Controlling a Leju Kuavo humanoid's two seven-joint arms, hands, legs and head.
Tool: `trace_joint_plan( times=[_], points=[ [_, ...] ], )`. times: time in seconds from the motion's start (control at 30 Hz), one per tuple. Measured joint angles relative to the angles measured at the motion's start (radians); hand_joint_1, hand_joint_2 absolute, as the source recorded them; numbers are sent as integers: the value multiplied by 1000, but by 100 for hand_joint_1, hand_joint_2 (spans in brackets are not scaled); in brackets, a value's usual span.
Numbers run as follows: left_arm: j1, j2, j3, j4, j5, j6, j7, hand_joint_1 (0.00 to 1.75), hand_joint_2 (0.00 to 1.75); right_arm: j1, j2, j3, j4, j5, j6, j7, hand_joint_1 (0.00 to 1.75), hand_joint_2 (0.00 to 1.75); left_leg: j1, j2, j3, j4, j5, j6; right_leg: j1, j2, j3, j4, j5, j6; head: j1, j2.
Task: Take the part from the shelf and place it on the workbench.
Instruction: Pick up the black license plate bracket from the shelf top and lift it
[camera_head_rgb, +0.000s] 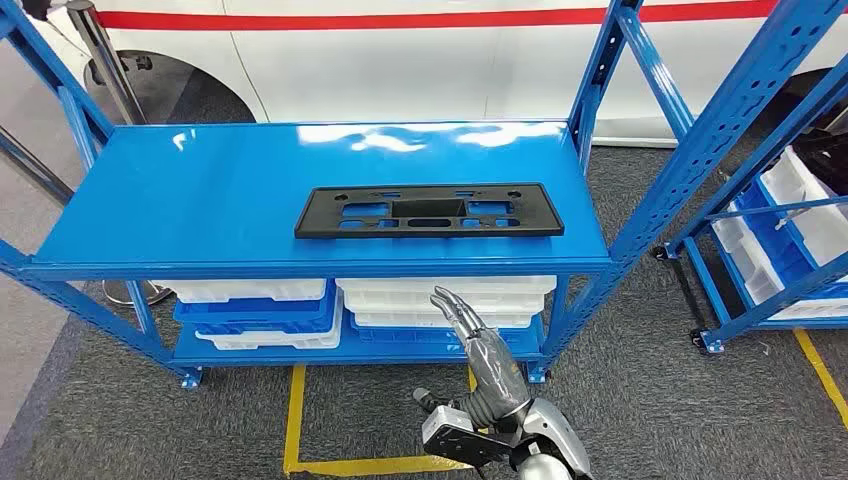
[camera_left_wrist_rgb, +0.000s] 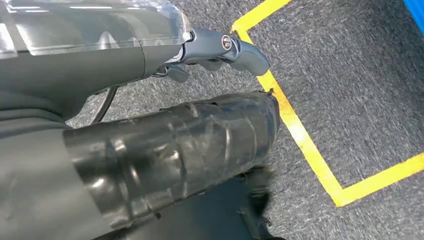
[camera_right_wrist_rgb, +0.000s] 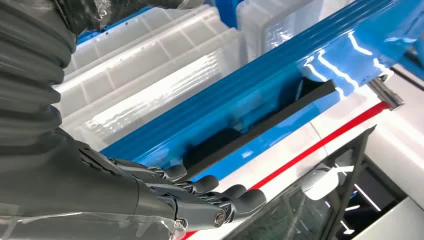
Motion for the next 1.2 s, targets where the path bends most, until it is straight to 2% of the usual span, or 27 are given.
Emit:
trace_joint_plan(
  times=[0.07, 0.13, 0.17, 0.2, 0.3, 0.37, 0.4, 0.47, 0.5, 0.53, 0.57, 0.63, 0.7, 0.77, 0.83, 0.87, 0.9, 0.97, 1.0, 1.03, 1.07, 1.13, 1.2],
  points=[
    [1, 0, 0, 0, 0, 0, 0, 0, 0, 1, -1, 0, -1, 2, -1, 0, 0, 175, 0, 0, 5, -52, 49, 1, 0, 1, 16, 0, -11, 2, 0, 0],
    [3, 1, 0, 0, 0, 1, 0, 0, 0, 2, -4, -1, -3, 9, -3, 1, 0, 175, -1, 1, 19, -164, 151, 5, 1, 2, 44, 2, -34, 8, 1, 0],
    [3, 2, 0, 0, 0, 2, 1, 0, 0, 2, -5, -1, -5, 14, -6, 2, 0, 175, -3, 2, 25, -209, 184, 11, 1, 2, 51, 4, -44, 13, 0, 0],
    [3, 2, 0, 0, 0, 3, 1, 0, 0, 3, -6, -2, -7, 20, -9, 4, 0, 175, -4, 2, 28, -234, 204, 18, 2, 2, 53, 6, -51, 19, 0, 0],
    [3, 2, 0, 0, 0, 5, 1, 0, 0, 3, -9, -4, -19, 41, -19, 8, 0, 175, -6, 2, 36, -249, 210, 37, 2, 2, 54, 12, -62, 33, -1, 0],
    [2, 1, 0, 0, -1, 6, 1, 0, 0, 1, -12, -6, -28, 54, -25, 9, 0, 175, -2, 3, 53, -260, 206, 46, 0, -1, 31, 61, -74, 43, 0, 0],
    [0, 1, 0, 0, -1, 6, 1, 0, 0, 1, -14, -7, -31, 60, -28, 9, 0, 175, 0, 3, 62, -264, 204, 50, -3, -2, 0, 114, -89, 49, 0, 0],
    [-3, 1, 0, 0, -2, 5, 1, 0, 0, 0, -19, -10, -34, 70, -33, 10, 0, 175, 0, 3, 73, -266, 194, 56, -8, -3, -84, 243, -133, 60, 1, 0],
    [-3, 1, 0, 0, -2, 4, 1, 0, 0, 1, -21, -11, -34, 75, -34, 11, 0, 175, 0, 3, 79, -266, 188, 56, -11, -3, -120, 285, -144, 63, 1, 0],
    [-3, 2, 0, 0, -2, 3, 2, 0, 0, 2, -23, -11, -35, 80, -35, 12, 0, 175, 0, 2, 88, -266, 181, 56, -13, -4, -141, 297, -136, 64, 1, 0],
    [-2, 2, 0, 0, -2, 2, 2, 0, 0, 2, -24, -11, -35, 85, -36, 14, 0, 175, 0, 2, 98, -266, 174, 55, -14, -5, -144, 273, -105, 64, 1, 0],
    [-2, 0, 0, 0, -3, 2, 2, 0, 0, 2, -27, -12, -39, 91, -38, 17, 0, 175, 1, 1, 120, -267, 158, 51, -14, -6, -110, 148, -6, 58, 1, 0],
    [-3, -1, 0, 0, -3, 2, 2, 0, 0, 1, -30, -14, -43, 93, -40, 19, 0, 175, -1, -1, 132, -269, 146, 41, -7, -8, -78, 47, 35, 47, 1, 0],
    [-4, -2, 0, 0, -3, 2, 2, 0, 0, 1, -32, -15, -46, 93, -42, 20, 0, 175, -4, -2, 138, -267, 141, 28, -1, -7, -70, 21, 29, 34, 1, 0],
    [-4, -2, 0, 0, -3, 2, 2, 0, 0, 3, -33, -15, -49, 94, -44, 20, 0, 175, -4, 0, 140, -255, 133, 19, -5, -5, -55, 9, 36, 22, 1, 0],
    [-5, -2, 0, 0, -3, 2, 2, 0, 0, 1, -34, -15, -50, 95, -45, 20, 0, 175, -3, 0, 132, -234, 122, 15, -7, -5, -46, 6, 35, 17, 1, 0],
    [-6, -2, 0, 0, -3, 2, 2, 0, 0, 0, -34, -15, -51, 95, -45, 20, 0, 175, -2, 1, 112, -194, 102, 13, -8, -5, -39, 3, 33, 12, 1, 0],
    [-6, -2, -1, 0, -4, 2, 2, 0, 0, -1, -34, -15, -52, 96, -46, 20, 0, 175, -1, 1, 40, -70, 50, 9, -5, -7, -33, 2, 27, 4, 0, 0],
    [-5, -2, -1, 0, -4, 2, 3, 0, 0, 0, -34, -15, -52, 97, -46, 20, 0, 175, -1, 1, 4, -17, 32, 6, -3, -7, -31, 3, 23, 1, 0, 0],
    [-4, -2, -1, 0, -4, 3, 3, 0, 0, 1, -34, -15, -52, 98, -47, 20, 0, 175, -1, 1, -20, 8, 32, 4, -1, -6, -27, 3, 19, -1, 0, 0],
    [-3, -1, -1, 0, -4, 3, 3, 0, 0, 1, -34, -15, -51, 100, -48, 20, 0, 175, -1, 1, -24, -7, 55, 4, 1, -5, -22, 4, 15, -1, 0, 0],
    [-2, -1, -1, 0, -4, 5, 4, 0, 0, 1, -34, -15, -52, 105, -51, 20, 0, 175, -2, 1, 14, -128, 143, 12, 3, -3, -7, 4, 4, 1, 0, 0],
    [-5, 0, -1, 0, -4, 5, 4, 0, 0, 0, -35, -15, -52, 107, -53, 20, 0, 175, -8, 2, 52, -234, 187, 23, 6, -3, 1, 6, -4, 7, 0, 0]
  ],
)
